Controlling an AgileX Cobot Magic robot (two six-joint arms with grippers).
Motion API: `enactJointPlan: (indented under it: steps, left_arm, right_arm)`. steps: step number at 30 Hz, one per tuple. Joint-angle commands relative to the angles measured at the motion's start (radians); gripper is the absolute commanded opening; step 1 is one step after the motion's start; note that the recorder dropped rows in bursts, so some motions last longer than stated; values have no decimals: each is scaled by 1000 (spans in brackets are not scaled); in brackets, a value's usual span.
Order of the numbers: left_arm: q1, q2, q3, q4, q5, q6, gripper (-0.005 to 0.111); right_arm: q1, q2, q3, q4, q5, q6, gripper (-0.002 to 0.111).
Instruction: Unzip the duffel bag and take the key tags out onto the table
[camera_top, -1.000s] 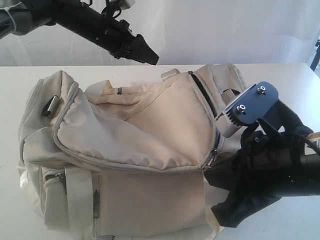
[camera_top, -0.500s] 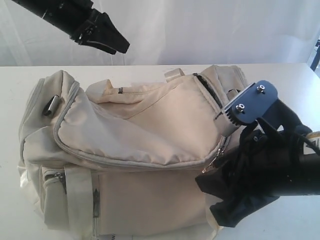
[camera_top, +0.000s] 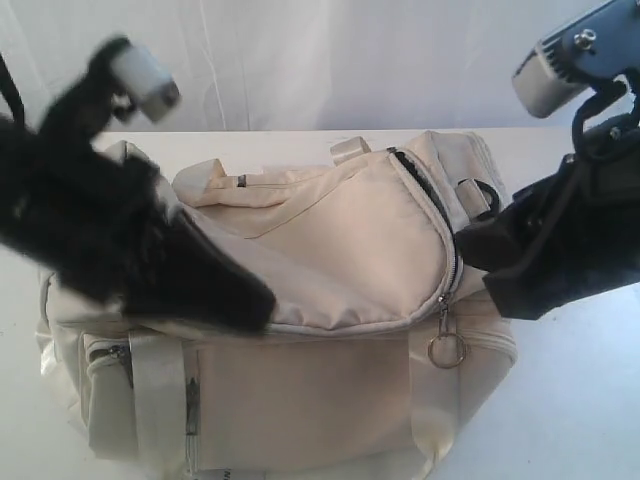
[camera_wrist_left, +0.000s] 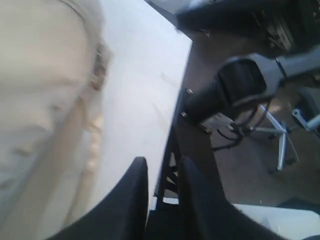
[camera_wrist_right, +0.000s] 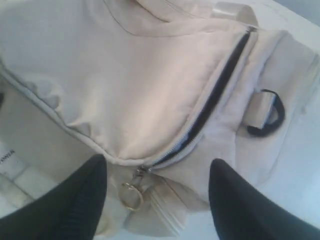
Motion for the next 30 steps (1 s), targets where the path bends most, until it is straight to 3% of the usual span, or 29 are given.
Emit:
enactJointPlan:
  steps: [1,4,6,7,9,12,20,30]
  left_arm:
    - [-377,-63,219,-98,-495,21,18]
    - [-630,-18,217,-139,-907,21,19]
    - [-678,28,180,-139,-980,21,20]
    - [-680,48,166,-140,-980,17,22]
    - [-680,125,115,-152,-985,17,39]
    - [-680,201,57,-149,-1044,20,52]
    - [-680,289,12,-78,-1172,97,53]
    - [-689,301,-42,-6,-1169,95,53]
  right_arm:
    - [-22,36,-71,-92,134,17,57]
    - [-138,142,-158,-67,217,-83,52]
    - [-213,229,-215,35,234,-168,51]
    - [-238,263,-237,100,256,-222,51]
    - [-308,375,-302,278,314,-337,51]
    - [-326,455,-320,302,321,-337,51]
    - [-326,533,-320,339,259,-337,56]
    - [-326,535,-320,357,187,-337,60]
